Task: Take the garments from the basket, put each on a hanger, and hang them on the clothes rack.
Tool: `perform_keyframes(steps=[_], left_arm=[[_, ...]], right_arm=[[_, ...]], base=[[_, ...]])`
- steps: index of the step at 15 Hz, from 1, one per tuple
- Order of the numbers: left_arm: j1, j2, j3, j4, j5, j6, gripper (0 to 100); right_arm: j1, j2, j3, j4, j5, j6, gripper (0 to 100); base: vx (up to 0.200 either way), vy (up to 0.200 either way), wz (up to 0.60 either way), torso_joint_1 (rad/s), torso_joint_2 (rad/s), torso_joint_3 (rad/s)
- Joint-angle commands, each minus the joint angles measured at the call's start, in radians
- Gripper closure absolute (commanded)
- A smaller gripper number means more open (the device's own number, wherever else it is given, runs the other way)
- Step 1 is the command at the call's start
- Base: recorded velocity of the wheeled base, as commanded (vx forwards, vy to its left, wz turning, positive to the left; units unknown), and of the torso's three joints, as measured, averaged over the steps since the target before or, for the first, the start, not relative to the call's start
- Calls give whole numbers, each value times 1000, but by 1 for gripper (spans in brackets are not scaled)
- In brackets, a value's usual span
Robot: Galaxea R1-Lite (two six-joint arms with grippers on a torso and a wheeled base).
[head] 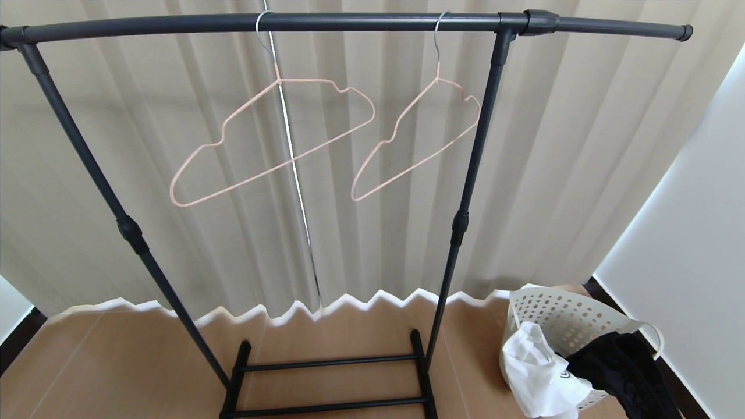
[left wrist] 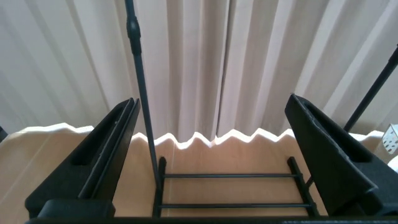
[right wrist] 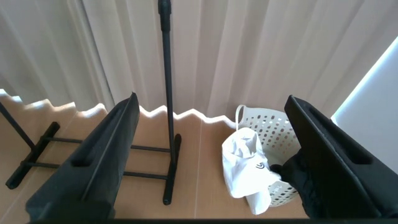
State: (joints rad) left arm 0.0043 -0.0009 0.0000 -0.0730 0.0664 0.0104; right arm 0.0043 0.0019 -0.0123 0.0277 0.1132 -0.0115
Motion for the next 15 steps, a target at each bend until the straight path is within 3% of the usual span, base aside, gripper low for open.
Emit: perform_keyframes(steps=[1,9,15], left_arm=[[0,1,0,-1,1,0,0],[0,1,0,-1,0,0,0],[0,1,0,-1,0,0,0]], right_arm=[[0,1,0,-2,0,-1,0],[0,1,0,0,0,-1,0],[0,1,0,0,0,-1,0]], base=[[0,0,0,-168,510,330],[0,0,0,-137,486,343],[0,0,0,-59,404,338]])
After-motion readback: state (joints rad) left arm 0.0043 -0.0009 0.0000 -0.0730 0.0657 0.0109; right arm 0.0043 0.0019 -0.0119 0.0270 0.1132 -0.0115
